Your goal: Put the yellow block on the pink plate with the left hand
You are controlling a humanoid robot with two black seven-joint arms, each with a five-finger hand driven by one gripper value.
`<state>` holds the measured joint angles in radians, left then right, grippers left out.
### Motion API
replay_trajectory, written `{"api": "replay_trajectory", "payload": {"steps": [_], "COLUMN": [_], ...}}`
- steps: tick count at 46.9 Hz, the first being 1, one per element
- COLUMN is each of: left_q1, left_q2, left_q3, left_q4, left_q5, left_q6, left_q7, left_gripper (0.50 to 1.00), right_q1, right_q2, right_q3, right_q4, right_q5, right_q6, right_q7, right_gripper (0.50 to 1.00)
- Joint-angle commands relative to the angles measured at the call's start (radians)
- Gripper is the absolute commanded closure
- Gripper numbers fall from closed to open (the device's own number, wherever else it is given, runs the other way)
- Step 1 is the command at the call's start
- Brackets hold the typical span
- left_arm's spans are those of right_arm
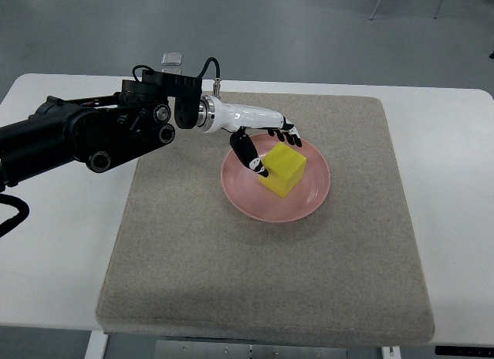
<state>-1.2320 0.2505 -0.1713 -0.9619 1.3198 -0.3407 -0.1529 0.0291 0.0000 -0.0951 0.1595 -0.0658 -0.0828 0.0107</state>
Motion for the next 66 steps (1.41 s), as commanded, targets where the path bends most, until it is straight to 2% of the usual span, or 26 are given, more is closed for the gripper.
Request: {"api": "replay_trajectory", "payload": {"steps": [1, 16, 28, 36, 37, 39, 49, 56, 66], "left_q1": [-0.006, -0.009, 0.017, 0.048, 0.051, 0.055, 0.091, 0.097, 0.097], "left_q2": [0.009, 0.093, 0.082, 0.081, 0.079, 0.076, 0.032, 0.016, -0.01], "left_q3": [-0.01, -0.014, 0.001, 0.003, 0.001, -0.004, -0.004, -0.007, -0.004], "left_q4": [0.002, 0.051, 0.23, 0.314, 0.327, 0.351, 0.485, 0.549, 0.589], "left_q5": [0.001, -0.008, -0.014, -0.019, -0.019, -0.02, -0.037, -0.132, -0.48], "left_q6": [0.0, 0.034, 0.222, 0.295, 0.302, 0.322, 0.443, 0.454, 0.453], "left_q7": [-0.001, -0.001, -0.002, -0.002, -0.001, -0.001, -0.002, -0.001, 0.015], "left_gripper": [0.654, 0.651, 0.632, 0.628, 0.622, 0.528, 0.51, 0.51, 0.508], "right_q1": [0.0, 0.0, 0.0, 0.0, 0.0, 0.0, 0.0, 0.0, 0.0], "right_q2": [0.0, 0.0, 0.0, 0.0, 0.0, 0.0, 0.0, 0.0, 0.0], "right_q3": [0.0, 0.0, 0.0, 0.0, 0.0, 0.0, 0.0, 0.0, 0.0], "right_q4": [0.0, 0.0, 0.0, 0.0, 0.0, 0.0, 0.0, 0.0, 0.0], "right_q5": [0.0, 0.0, 0.0, 0.0, 0.0, 0.0, 0.0, 0.0, 0.0], "right_q6": [0.0, 0.0, 0.0, 0.0, 0.0, 0.0, 0.0, 0.0, 0.0], "right_q7": [0.0, 0.0, 0.0, 0.0, 0.0, 0.0, 0.0, 0.0, 0.0], "right_gripper": [0.576, 0.576, 0.576, 0.576, 0.576, 0.576, 0.576, 0.576, 0.576]}}
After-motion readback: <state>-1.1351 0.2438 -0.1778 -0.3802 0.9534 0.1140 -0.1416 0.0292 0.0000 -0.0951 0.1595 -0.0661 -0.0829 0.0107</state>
